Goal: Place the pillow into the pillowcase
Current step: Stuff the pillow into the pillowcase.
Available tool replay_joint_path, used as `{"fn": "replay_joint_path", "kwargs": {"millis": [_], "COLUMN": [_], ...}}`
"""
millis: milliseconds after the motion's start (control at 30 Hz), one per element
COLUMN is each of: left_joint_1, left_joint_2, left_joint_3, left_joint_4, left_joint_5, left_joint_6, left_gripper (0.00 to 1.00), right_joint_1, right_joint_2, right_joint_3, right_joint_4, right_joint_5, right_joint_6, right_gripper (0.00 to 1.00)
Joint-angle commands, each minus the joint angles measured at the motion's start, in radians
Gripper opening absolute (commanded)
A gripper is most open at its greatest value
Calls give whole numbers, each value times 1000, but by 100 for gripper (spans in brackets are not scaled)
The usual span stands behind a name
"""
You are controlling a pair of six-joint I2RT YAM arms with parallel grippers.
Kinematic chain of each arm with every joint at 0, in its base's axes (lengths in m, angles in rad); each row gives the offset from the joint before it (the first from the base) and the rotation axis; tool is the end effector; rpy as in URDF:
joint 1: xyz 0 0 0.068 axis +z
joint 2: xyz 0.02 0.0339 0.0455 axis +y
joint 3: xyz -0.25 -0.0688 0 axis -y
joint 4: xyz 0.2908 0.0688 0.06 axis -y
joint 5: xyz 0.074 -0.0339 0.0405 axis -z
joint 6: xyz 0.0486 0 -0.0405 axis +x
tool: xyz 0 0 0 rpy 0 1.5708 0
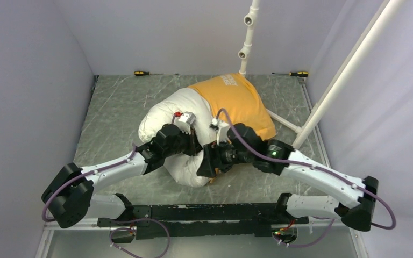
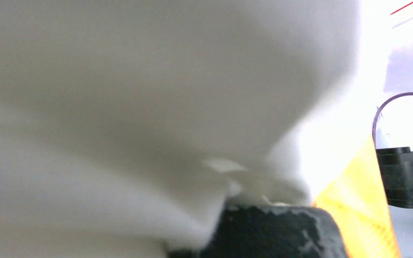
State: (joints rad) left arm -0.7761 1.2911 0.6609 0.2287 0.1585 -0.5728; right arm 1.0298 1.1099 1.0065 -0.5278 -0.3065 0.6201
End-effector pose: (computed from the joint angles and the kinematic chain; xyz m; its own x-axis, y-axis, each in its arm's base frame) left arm 0.2327 -0.2391 0.1832 -0.6655 -0.0967 -0.7401 0.5173 0.6551 -0.5507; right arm 0.1426 0.2659 0.2961 -0.7951 -0.2477 -0.5535 -0.5906 0.5236 0.6140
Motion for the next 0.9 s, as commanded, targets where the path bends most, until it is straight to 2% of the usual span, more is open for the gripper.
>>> {"fn": "replay_joint_path", "kwargs": {"millis": [0, 167, 300, 367, 433, 533, 633, 867], "left_joint_1": [-5, -9, -14, -15, -17, -22, -27, -34], "left_joint_2": [49, 48, 50, 47, 38, 6, -27, -69], "left_joint_3": [-32, -31, -29, -28, -27, -34, -50, -73], "left_joint_4": [55, 43, 34, 23, 9, -14, -26, -45], "left_joint_5": [-87, -78, -79, -79, -78, -84, -97, -115], "left_joint_6": [-44, -45, -45, -46, -46, -47, -55, -60], "left_gripper": [0, 0, 0, 0, 0, 0, 0, 0], "right_joint_1": [9, 8, -4, -31, -60, -136, -221, -254], "right_joint_2": [-102, -118, -108, -53, 31, 105, 124, 165], "right_joint_3": [159, 277, 312, 343, 385, 405, 355, 242], "right_joint_4": [-183, -251, -224, -240, -274, -296, -252, -132], "right_joint_5": [255, 513, 635, 670, 702, 709, 652, 511], "right_joint_6": [4, -7, -20, -39, -62, -67, -68, -80], "right_gripper": [75, 70, 70, 59, 55, 46, 39, 42]}}
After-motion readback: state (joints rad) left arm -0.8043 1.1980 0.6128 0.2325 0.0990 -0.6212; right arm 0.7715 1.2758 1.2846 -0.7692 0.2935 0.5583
